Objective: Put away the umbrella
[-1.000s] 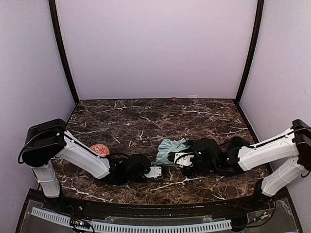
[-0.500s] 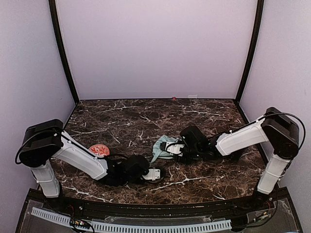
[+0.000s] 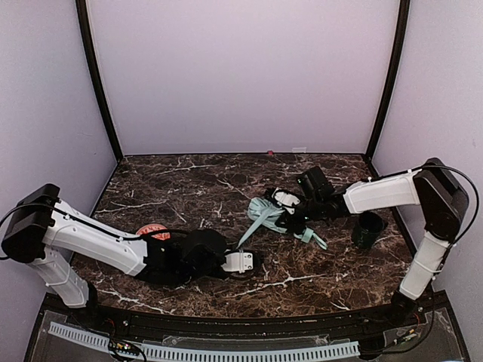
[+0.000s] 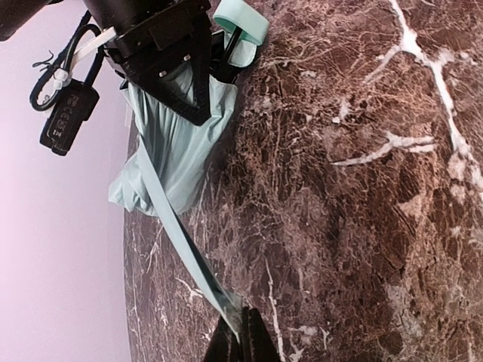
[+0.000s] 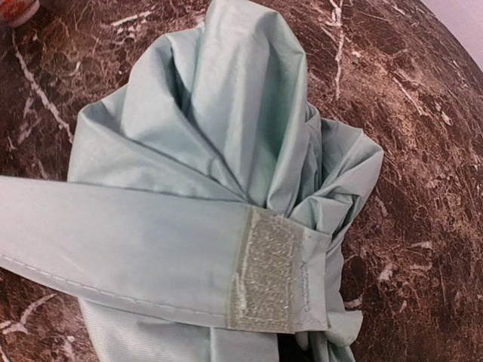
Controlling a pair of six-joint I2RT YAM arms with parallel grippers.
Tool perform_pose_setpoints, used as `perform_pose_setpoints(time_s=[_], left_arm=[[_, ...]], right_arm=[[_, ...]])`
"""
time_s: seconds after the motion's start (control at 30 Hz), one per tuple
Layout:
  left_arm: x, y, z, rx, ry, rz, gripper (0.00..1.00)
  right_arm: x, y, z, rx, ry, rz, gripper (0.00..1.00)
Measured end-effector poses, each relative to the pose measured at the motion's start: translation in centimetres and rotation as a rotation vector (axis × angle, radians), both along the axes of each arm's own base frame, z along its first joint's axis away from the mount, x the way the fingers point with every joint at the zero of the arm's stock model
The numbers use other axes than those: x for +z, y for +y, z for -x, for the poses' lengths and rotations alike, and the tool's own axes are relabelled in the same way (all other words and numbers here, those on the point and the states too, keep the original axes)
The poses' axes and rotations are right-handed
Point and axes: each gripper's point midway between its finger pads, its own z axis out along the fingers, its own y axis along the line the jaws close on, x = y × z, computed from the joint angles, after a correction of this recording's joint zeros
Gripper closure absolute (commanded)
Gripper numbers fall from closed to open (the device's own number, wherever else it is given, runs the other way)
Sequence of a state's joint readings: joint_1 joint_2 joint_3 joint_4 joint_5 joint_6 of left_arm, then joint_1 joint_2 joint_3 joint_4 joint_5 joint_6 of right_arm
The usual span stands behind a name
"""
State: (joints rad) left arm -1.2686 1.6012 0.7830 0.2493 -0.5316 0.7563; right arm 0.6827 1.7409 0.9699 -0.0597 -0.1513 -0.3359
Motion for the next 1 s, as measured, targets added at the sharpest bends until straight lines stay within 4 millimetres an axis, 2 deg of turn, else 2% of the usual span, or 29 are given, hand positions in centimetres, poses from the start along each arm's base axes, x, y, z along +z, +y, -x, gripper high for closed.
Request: perform_pose_setpoints(time_s=[0.2,0.3,0.4,0.47,0.53,0.63,0.8,1.0], left_arm=[[0.8,-0.6,0.3,-0.032,0.0,0.026,1.0],[0.8,-1.2,0.5,-0.062,0.004,0.034,1.0],[-1.2,-1.8,0.6,-0.083,0.012,0.004,1.0],[-3.6,-1.8,0.6,-0.087,0.029,-0.039,1.0],[-6.1,-1.6,0.6,-0.085,0.046,-0.09,1.0],[-8.7,-1.6,0.3,-0.07,0.054,-0.145,1.0],[-8.5,-2.9,0.0,-0.071,0.048,-0.12,1.0],[-8.5,-2.9,-0.8,-0.062,0.062,-0.112,1.0]], right_arm=[[2.4,1.0,-0.4,-0.048,0.131,-0.104,1.0],[1.8,1.0,0.0,-0.088,0.193,-0.119,1.0],[0.0,0.4,0.5,-0.143,0.288,-0.13,0.99],[-1.1,0.1,0.6,-0.178,0.342,-0.136,0.93],[-1.1,0.2,0.6,-0.192,0.364,-0.154,0.84],[-1.1,0.3,0.8,-0.204,0.39,-0.168,0.7],[-1.1,0.2,0.7,-0.229,0.401,-0.179,0.51],[-0.4,0.3,1.2,-0.208,0.39,-0.18,0.41]])
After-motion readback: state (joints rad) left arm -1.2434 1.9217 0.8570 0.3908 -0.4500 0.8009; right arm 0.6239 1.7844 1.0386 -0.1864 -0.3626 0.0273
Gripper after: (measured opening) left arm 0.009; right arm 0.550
